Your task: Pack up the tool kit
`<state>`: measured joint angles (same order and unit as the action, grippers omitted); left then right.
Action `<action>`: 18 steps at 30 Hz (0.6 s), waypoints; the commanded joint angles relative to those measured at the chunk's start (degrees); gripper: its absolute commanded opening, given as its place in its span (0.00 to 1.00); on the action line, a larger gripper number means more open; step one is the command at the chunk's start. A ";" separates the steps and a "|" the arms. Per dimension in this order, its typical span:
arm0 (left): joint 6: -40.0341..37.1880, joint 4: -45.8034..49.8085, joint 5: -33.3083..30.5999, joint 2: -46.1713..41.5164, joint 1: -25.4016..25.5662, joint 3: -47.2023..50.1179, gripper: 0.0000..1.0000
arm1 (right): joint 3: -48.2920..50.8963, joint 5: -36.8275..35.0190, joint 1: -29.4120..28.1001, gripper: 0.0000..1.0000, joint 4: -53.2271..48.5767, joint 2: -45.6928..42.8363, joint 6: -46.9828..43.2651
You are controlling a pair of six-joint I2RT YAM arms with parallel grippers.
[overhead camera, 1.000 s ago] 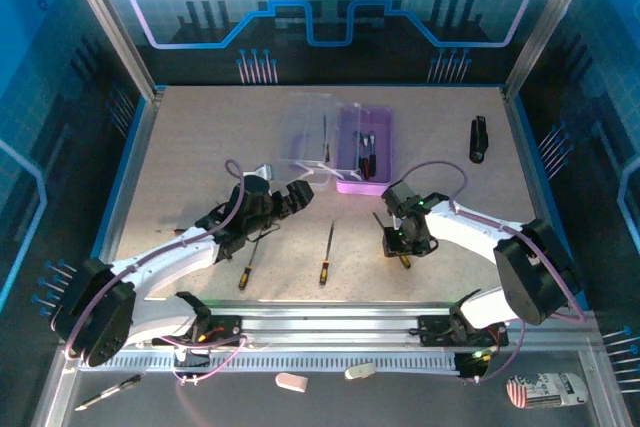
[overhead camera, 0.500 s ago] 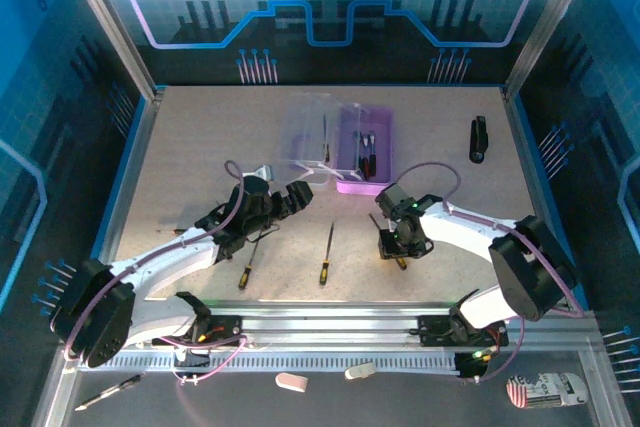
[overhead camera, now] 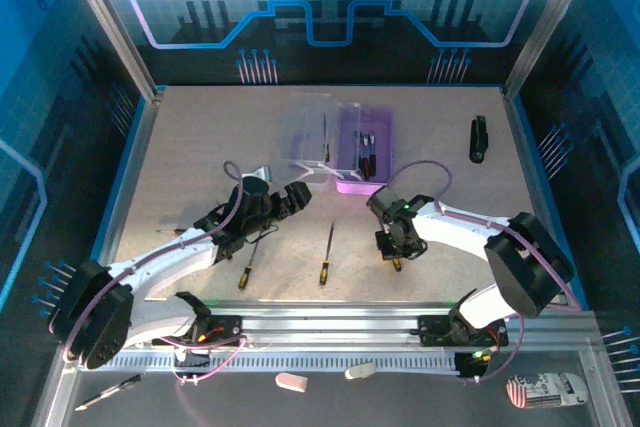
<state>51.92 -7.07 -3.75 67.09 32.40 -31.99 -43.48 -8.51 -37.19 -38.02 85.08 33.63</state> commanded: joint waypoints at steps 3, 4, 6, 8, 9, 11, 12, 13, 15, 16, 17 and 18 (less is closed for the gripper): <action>-2.73 2.58 -3.20 -3.41 -0.22 -0.18 0.99 | -1.91 -0.72 -0.52 0.15 0.71 -3.59 0.04; -2.93 2.96 -3.66 -3.85 -0.19 -0.18 0.99 | -2.15 -0.18 -0.54 0.15 0.54 -4.43 0.04; -2.96 3.40 -4.62 -4.65 -0.24 0.06 0.99 | -2.38 0.76 -0.55 0.15 0.41 -5.94 0.12; -3.09 3.39 -5.36 -5.21 -0.24 0.50 0.99 | -2.62 1.33 -0.60 0.15 0.08 -7.38 0.12; -3.14 3.51 -5.59 -5.47 -0.24 0.60 0.99 | -2.76 1.49 -0.60 0.15 -0.03 -8.00 0.12; -3.10 3.88 -6.12 -6.00 -0.25 0.68 0.99 | -3.37 1.67 -0.60 0.15 -0.61 -9.23 0.05; -3.14 4.22 -6.48 -6.24 -0.27 0.70 0.99 | -3.78 1.52 -0.60 0.15 -0.95 -9.66 -0.03; -3.05 4.67 -7.22 -6.51 -0.33 0.68 0.99 | -4.37 1.38 -0.60 0.15 -1.44 -10.12 -0.18; -2.48 6.21 -9.63 -6.92 -0.35 0.70 0.99 | -5.67 1.06 -0.60 0.15 -1.87 -10.50 -0.71; -1.83 7.48 -11.25 -7.18 -0.42 0.59 0.99 | -6.44 0.75 -0.54 0.16 -2.21 -10.46 -1.07; -1.22 9.02 -12.66 -7.41 -0.59 0.38 0.99 | -6.58 0.50 -0.52 0.16 -2.60 -10.25 -1.48; -0.72 10.40 -13.64 -7.70 -0.88 0.27 0.99 | -8.87 0.28 -0.35 0.16 -2.96 -10.00 -1.92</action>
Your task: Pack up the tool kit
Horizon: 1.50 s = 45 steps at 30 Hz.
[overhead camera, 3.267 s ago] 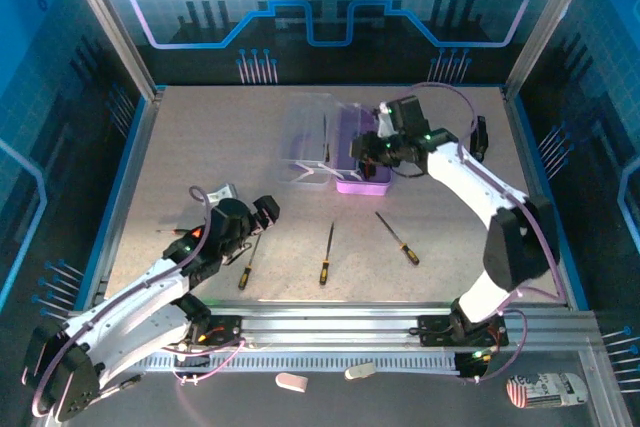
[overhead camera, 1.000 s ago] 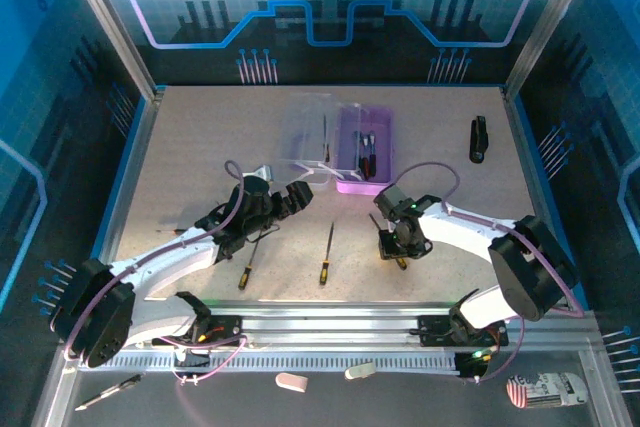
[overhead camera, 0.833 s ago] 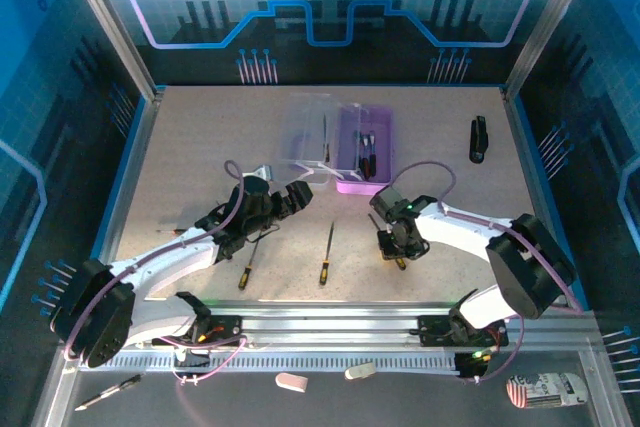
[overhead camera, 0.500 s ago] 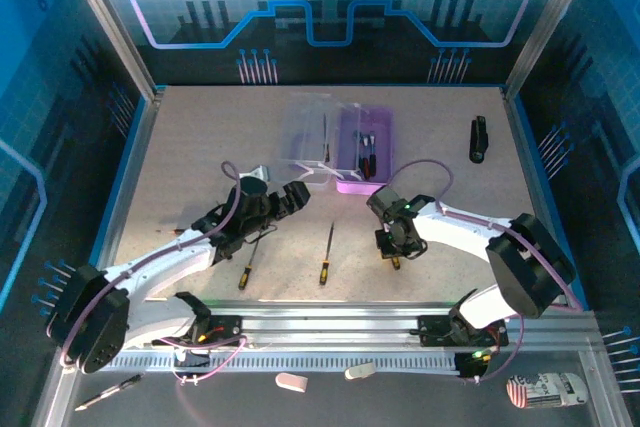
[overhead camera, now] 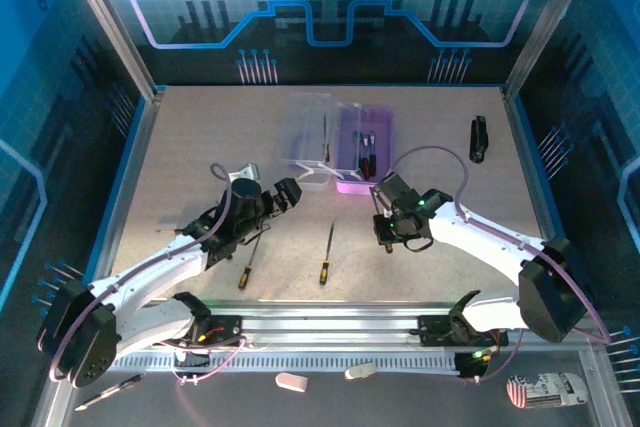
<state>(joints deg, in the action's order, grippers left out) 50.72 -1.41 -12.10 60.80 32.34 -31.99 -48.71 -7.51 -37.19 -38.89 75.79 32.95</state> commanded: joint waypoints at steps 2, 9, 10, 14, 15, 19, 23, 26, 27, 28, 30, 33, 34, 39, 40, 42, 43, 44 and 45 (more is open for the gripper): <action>1.60 7.69 -7.56 -2.28 -1.32 0.08 0.99 | -5.67 -1.16 0.36 0.16 -2.13 -0.23 -1.72; 4.74 13.45 -12.71 -7.73 -2.50 1.51 0.99 | -13.66 2.21 3.62 0.16 2.50 5.07 -3.53; 4.74 14.14 -13.47 -8.89 -2.54 1.84 0.99 | -15.16 3.13 4.27 0.16 3.07 6.26 -3.76; 7.27 18.22 -17.11 -13.84 -2.75 3.34 0.99 | -20.71 9.75 7.52 0.15 7.14 11.38 -2.73; 7.82 18.69 -17.81 -15.22 -2.87 3.96 0.99 | -22.20 11.30 8.22 0.14 8.53 12.83 -2.16; 9.28 19.57 -19.25 -20.67 -3.04 6.76 0.99 | -30.03 15.64 10.10 0.14 11.63 20.57 -0.08; 10.17 21.36 -19.61 -24.28 -3.09 7.74 0.99 | -37.76 19.98 11.80 0.14 13.17 29.07 2.70; 10.87 23.78 -19.78 -25.98 -3.19 7.72 0.99 | -42.48 24.05 13.31 0.14 13.96 35.03 5.75; 11.10 24.42 -19.72 -26.31 -3.18 7.72 0.99 | -43.15 24.82 13.43 0.14 14.51 36.11 6.28; 11.09 24.98 -19.63 -26.78 -3.24 7.66 0.99 | -43.95 24.93 13.46 0.14 15.05 37.08 6.67; 11.25 25.69 -19.66 -27.52 -3.20 7.84 0.99 | -45.82 24.71 13.66 0.15 14.70 39.10 7.15; 11.70 26.36 -19.66 -28.45 -3.24 7.91 0.99 | -46.88 25.89 14.21 0.15 14.89 41.26 8.97; 11.68 26.49 -19.60 -28.72 -3.18 7.75 0.99 | -46.63 25.67 14.12 0.16 15.40 41.44 9.49; 11.53 26.33 -19.64 -28.85 -3.20 7.33 0.99 | -47.45 25.60 14.16 0.19 15.23 42.72 9.83; 11.44 26.25 -19.50 -28.81 -3.21 7.29 0.99 | -47.73 25.62 14.07 0.21 14.88 42.86 9.68; 11.18 25.98 -19.48 -28.81 -3.18 7.06 0.99 | -47.57 25.75 14.16 0.27 14.64 42.88 9.57; 11.22 25.86 -19.45 -28.79 -3.19 7.10 0.99 | -47.33 25.76 14.16 0.28 14.86 42.57 9.39; 11.24 25.59 -19.41 -28.67 -3.19 7.09 0.99 | -47.03 25.66 14.16 0.29 14.99 42.28 9.33; 11.28 25.40 -19.23 -28.63 -3.23 7.07 0.99 | -46.81 25.70 14.21 0.30 15.03 42.00 9.21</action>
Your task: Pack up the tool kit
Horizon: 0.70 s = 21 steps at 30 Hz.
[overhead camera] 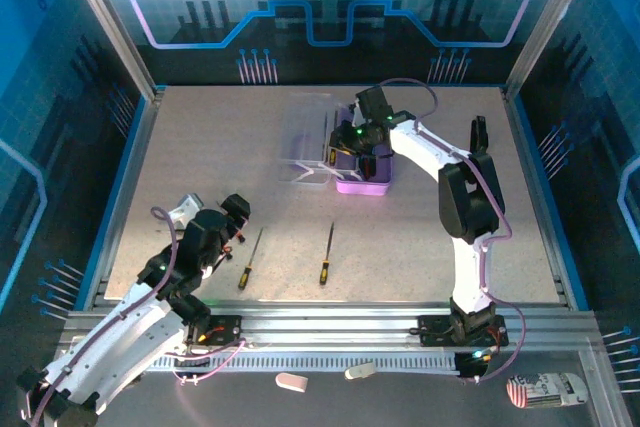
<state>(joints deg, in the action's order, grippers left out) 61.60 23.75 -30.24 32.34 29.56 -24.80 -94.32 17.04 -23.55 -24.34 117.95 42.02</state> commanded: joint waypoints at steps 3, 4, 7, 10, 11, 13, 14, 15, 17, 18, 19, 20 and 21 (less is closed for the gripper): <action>-0.05 -0.83 -0.28 0.41 -0.46 -0.36 0.99 | -0.73 1.76 0.78 0.32 0.52 -1.11 -0.09; -0.20 -1.14 -0.01 0.74 -0.44 -0.49 0.99 | -0.71 1.95 0.87 0.33 0.52 -1.52 -0.18; -0.62 -1.66 0.91 1.59 -0.47 -1.32 0.99 | 0.20 1.86 0.88 0.32 0.61 -4.05 -0.86; -1.64 -2.93 1.96 2.61 -0.44 -1.66 0.99 | 2.70 0.27 0.88 0.33 1.03 -8.53 -1.54; -1.98 -3.55 2.46 3.09 -0.46 -1.62 0.99 | 3.85 -0.34 0.88 0.33 1.29 -10.34 -1.68; -2.22 -4.87 3.40 4.26 -0.44 -1.41 0.99 | 6.13 -2.15 0.39 0.33 1.41 -13.96 -2.45; -2.77 -5.95 4.25 4.95 -0.39 -1.22 0.99 | 7.49 -3.92 -0.14 0.33 0.87 -16.05 -3.31; -3.37 -7.06 5.07 5.69 -0.43 -1.07 0.99 | 8.92 -5.90 -0.83 0.33 0.35 -18.02 -4.12; -4.85 -9.32 6.91 7.78 -0.39 -0.98 0.99 | 13.63 -12.07 -3.57 0.34 -0.37 -22.87 -5.69; -5.42 -10.31 7.69 8.90 -0.41 -0.94 0.99 | 16.02 -15.73 -4.71 0.34 -0.62 -24.77 -6.12; -6.04 -11.68 8.71 10.19 -0.44 -0.80 0.99 | 18.73 -19.14 -6.98 0.35 -0.77 -26.72 -6.57; -6.92 -13.20 9.71 11.79 -0.43 -0.79 0.99 | 21.81 -23.04 -9.03 0.35 -0.69 -28.57 -6.85; -7.73 -14.20 10.35 13.17 -0.40 -0.96 0.99 | 24.61 -26.39 -11.11 0.36 -0.27 -30.11 -6.86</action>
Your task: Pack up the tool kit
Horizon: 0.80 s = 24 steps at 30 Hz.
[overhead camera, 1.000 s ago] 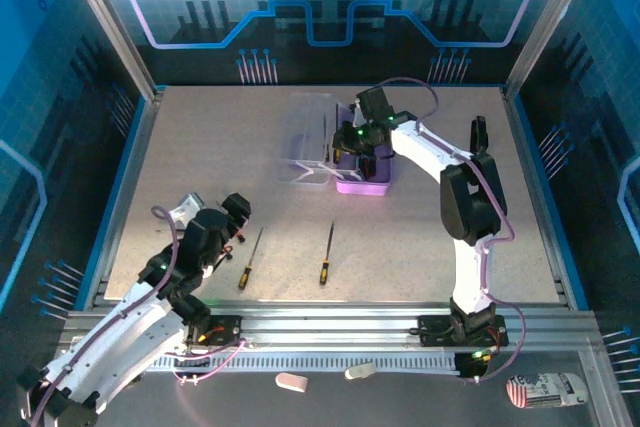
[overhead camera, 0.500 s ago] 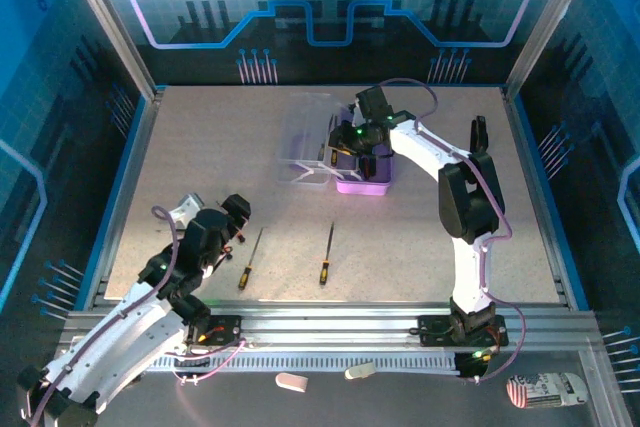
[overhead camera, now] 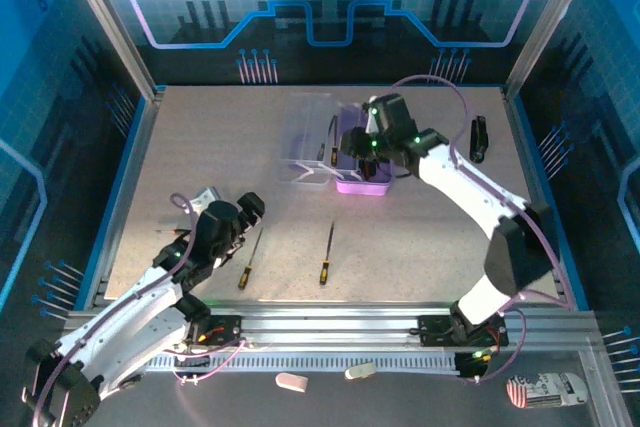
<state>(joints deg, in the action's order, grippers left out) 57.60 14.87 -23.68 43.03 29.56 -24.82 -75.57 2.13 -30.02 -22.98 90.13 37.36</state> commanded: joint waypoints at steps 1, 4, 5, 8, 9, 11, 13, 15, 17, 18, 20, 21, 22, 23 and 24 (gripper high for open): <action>-4.78 -5.88 4.20 4.19 -0.46 -1.33 0.99 | 8.61 -15.82 -7.65 0.37 -1.54 -3.73 -2.07; -7.39 -4.64 4.45 8.43 -0.54 -3.85 0.99 | 13.98 -24.94 -15.53 0.39 -3.69 -5.37 0.81; -8.40 -3.80 4.05 9.56 -0.61 -4.72 0.99 | 14.73 -26.37 -17.58 0.40 -5.19 -4.87 2.56; -9.53 -1.20 1.40 11.26 -0.70 -6.54 0.99 | 16.02 -28.58 -22.83 0.45 -8.22 -1.88 8.70; -9.52 -0.88 0.67 11.40 -0.69 -6.56 0.99 | 15.99 -29.70 -24.50 0.49 -9.20 -0.56 10.99; -9.05 -0.94 -0.25 11.05 -0.75 -6.03 0.99 | 15.10 -30.02 -27.57 0.54 -10.58 2.77 13.99; -8.27 -1.53 -0.25 10.30 -0.74 -5.07 0.99 | 13.07 -28.92 -29.32 0.56 -12.43 6.20 15.85; -7.48 -2.02 -0.19 9.38 -0.80 -4.06 0.99 | 11.15 -27.06 -30.41 0.56 -13.70 9.27 17.11; -6.99 -1.80 -0.14 8.44 -0.77 -3.37 0.99 | 9.92 -25.84 -31.49 0.56 -14.31 11.51 18.30; -6.97 -1.28 -0.38 7.86 -0.78 -3.24 0.99 | 9.54 -25.45 -32.15 0.56 -14.63 12.17 18.93; -6.72 0.06 -0.90 6.78 -0.75 -3.07 0.99 | 8.76 -25.29 -33.44 0.56 -15.68 13.27 19.93; -6.60 0.54 -1.10 6.04 -0.79 -2.89 0.99 | 8.44 -24.88 -34.05 0.56 -16.11 13.75 20.44; -6.50 0.92 -1.19 5.29 -0.82 -2.56 0.99 | 8.25 -24.37 -34.50 0.56 -16.28 14.10 20.47; -6.29 1.04 -1.27 4.67 -0.82 -2.16 0.99 | 7.99 -24.32 -34.90 0.56 -16.84 14.44 20.71; -6.02 0.99 -1.37 4.00 -0.82 -1.74 0.99 | 7.66 -24.50 -35.40 0.56 -17.39 14.78 20.60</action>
<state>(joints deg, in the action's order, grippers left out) 50.94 13.82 -23.24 48.80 29.28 -28.01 -65.98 -22.37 -63.90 -36.88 103.61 55.02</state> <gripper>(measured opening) 0.993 0.563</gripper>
